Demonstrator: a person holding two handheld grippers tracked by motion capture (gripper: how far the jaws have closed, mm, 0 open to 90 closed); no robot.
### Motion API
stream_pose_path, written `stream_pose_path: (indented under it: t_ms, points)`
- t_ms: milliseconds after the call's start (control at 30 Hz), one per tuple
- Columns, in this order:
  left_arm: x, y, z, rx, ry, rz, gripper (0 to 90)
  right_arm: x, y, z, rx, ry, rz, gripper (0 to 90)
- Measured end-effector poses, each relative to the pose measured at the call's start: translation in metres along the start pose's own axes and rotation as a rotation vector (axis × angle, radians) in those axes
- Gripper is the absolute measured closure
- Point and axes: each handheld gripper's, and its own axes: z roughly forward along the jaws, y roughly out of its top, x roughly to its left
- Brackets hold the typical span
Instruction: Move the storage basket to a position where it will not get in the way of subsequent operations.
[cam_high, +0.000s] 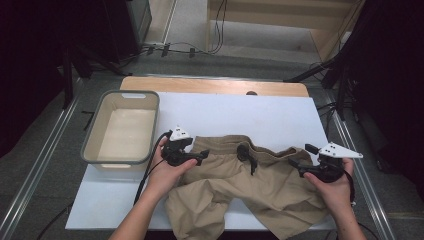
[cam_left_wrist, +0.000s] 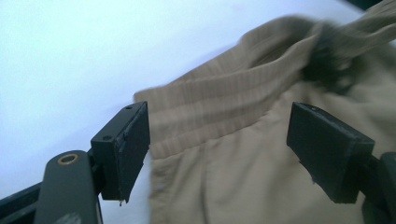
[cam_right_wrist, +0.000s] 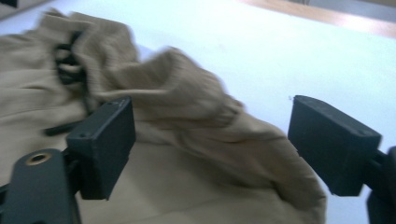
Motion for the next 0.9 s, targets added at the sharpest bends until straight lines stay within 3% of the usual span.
stream_pose_path:
  t_ms: [133, 200, 267, 367, 467, 500, 567, 667, 733, 833, 900]
  points:
    - [0.009, -0.006, 0.018, 0.040, 0.032, -0.035, 21.5, -0.014, 0.002, 0.013, 0.011, 0.031, 0.015, 13.5]
    - [0.013, -0.008, 0.024, 0.058, 0.047, -0.054, 21.6, -0.019, 0.003, 0.021, 0.026, 0.057, 0.009, 18.1]
    - [0.016, -0.009, 0.026, 0.053, 0.045, -0.066, 24.0, -0.023, 0.003, 0.028, 0.038, 0.085, 0.017, 27.3]
    - [0.017, -0.009, 0.026, 0.047, 0.021, -0.071, 38.5, -0.029, 0.002, 0.040, 0.086, 0.095, 0.029, 57.1]
    - [0.016, -0.009, 0.024, 0.056, 0.030, -0.066, 54.3, -0.030, 0.000, 0.048, 0.145, 0.056, 0.064, 81.0]
    - [0.017, -0.008, 0.023, 0.054, 0.016, -0.084, 66.6, -0.031, 0.000, 0.050, 0.146, 0.057, 0.071, 87.5]
    - [0.018, -0.006, 0.022, 0.051, 0.014, -0.081, 77.0, -0.032, 0.002, 0.050, 0.140, 0.035, 0.109, 87.9]
    - [0.017, 0.001, 0.021, 0.041, 0.045, -0.038, 80.3, -0.036, 0.008, 0.047, 0.121, -0.011, 0.135, 88.1]
    - [0.016, 0.007, 0.018, 0.017, 0.086, -0.020, 80.8, -0.039, 0.014, 0.046, 0.116, -0.045, 0.134, 88.2]
    - [0.019, 0.018, 0.013, -0.028, 0.155, -0.009, 81.0, -0.044, 0.020, 0.044, 0.135, -0.161, 0.121, 88.3]
    - [0.024, 0.026, 0.011, -0.070, 0.181, -0.014, 80.9, -0.053, 0.022, 0.039, 0.102, -0.196, 0.172, 88.3]
